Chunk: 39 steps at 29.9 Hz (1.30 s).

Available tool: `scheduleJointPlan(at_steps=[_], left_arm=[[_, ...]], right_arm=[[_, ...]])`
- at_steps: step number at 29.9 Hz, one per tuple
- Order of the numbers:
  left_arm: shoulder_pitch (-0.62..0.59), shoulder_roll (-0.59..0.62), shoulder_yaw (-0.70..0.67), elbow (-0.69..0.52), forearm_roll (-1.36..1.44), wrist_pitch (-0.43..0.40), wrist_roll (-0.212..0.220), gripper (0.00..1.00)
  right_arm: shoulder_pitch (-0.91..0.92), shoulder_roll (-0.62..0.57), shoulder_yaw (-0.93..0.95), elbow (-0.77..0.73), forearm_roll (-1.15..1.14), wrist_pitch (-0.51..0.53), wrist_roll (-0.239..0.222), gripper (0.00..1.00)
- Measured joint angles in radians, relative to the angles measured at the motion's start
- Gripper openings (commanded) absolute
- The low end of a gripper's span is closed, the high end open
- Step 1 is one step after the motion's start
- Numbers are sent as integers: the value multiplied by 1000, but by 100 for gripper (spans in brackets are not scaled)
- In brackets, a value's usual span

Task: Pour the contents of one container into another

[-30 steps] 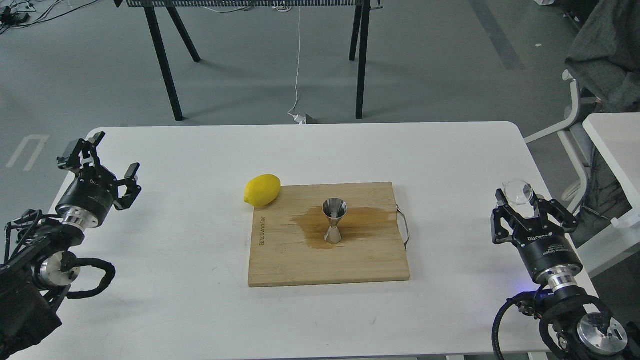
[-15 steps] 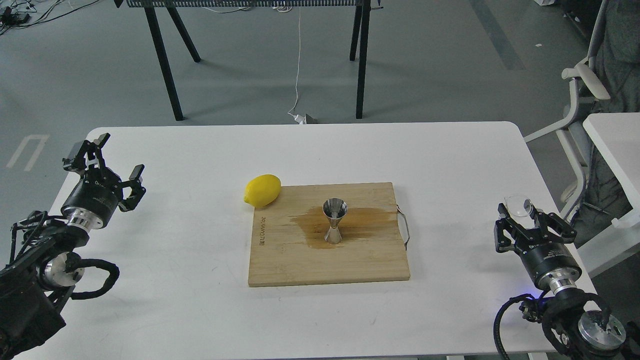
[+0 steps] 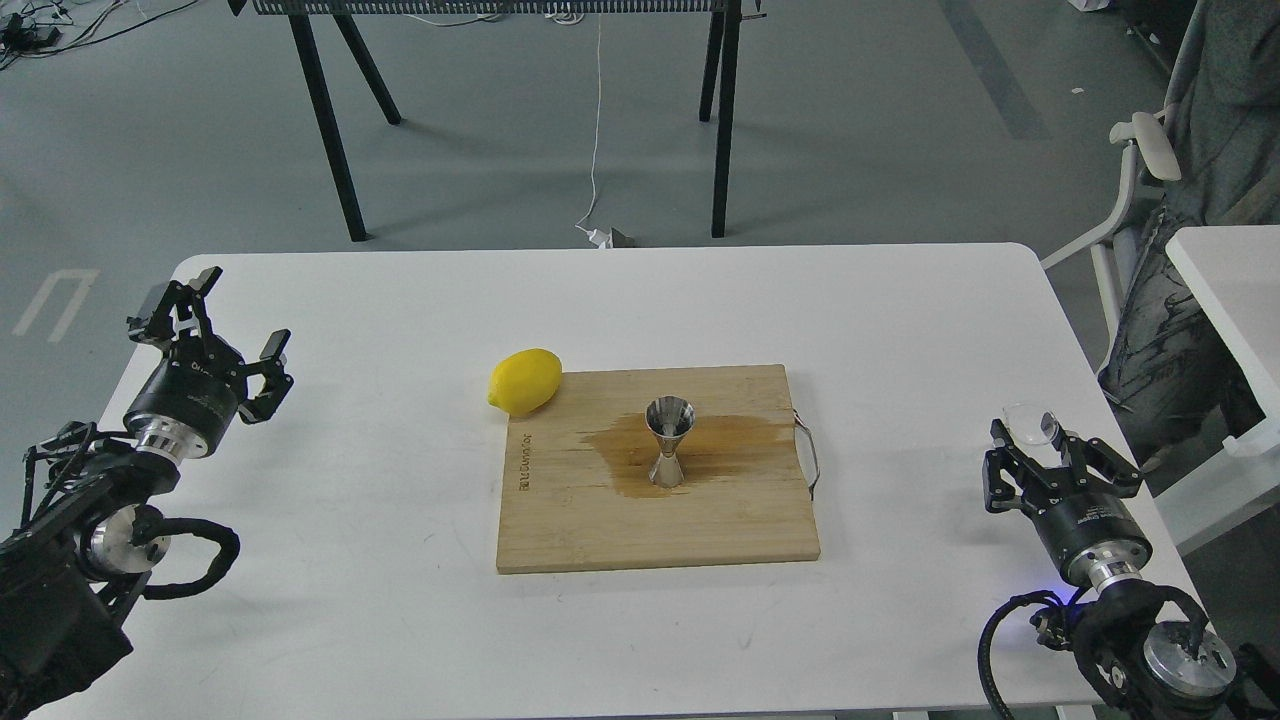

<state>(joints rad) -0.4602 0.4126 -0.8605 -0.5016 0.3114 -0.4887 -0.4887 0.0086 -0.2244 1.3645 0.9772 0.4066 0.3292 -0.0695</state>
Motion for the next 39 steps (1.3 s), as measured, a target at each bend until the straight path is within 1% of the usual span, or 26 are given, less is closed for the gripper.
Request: scheduleJointPlan(at_steps=[16, 36, 39], left_arm=[[-2, -7, 2, 7, 0, 0, 0, 99], [-3, -6, 2, 9, 0, 0, 0, 99], [-3, -6, 2, 9, 0, 0, 0, 99]], right_arm=[[47, 23, -58, -75, -2, -2, -3, 46], [62, 38, -64, -113, -4, -2, -3, 53], [64, 42, -64, -119, -5, -2, -3, 55]])
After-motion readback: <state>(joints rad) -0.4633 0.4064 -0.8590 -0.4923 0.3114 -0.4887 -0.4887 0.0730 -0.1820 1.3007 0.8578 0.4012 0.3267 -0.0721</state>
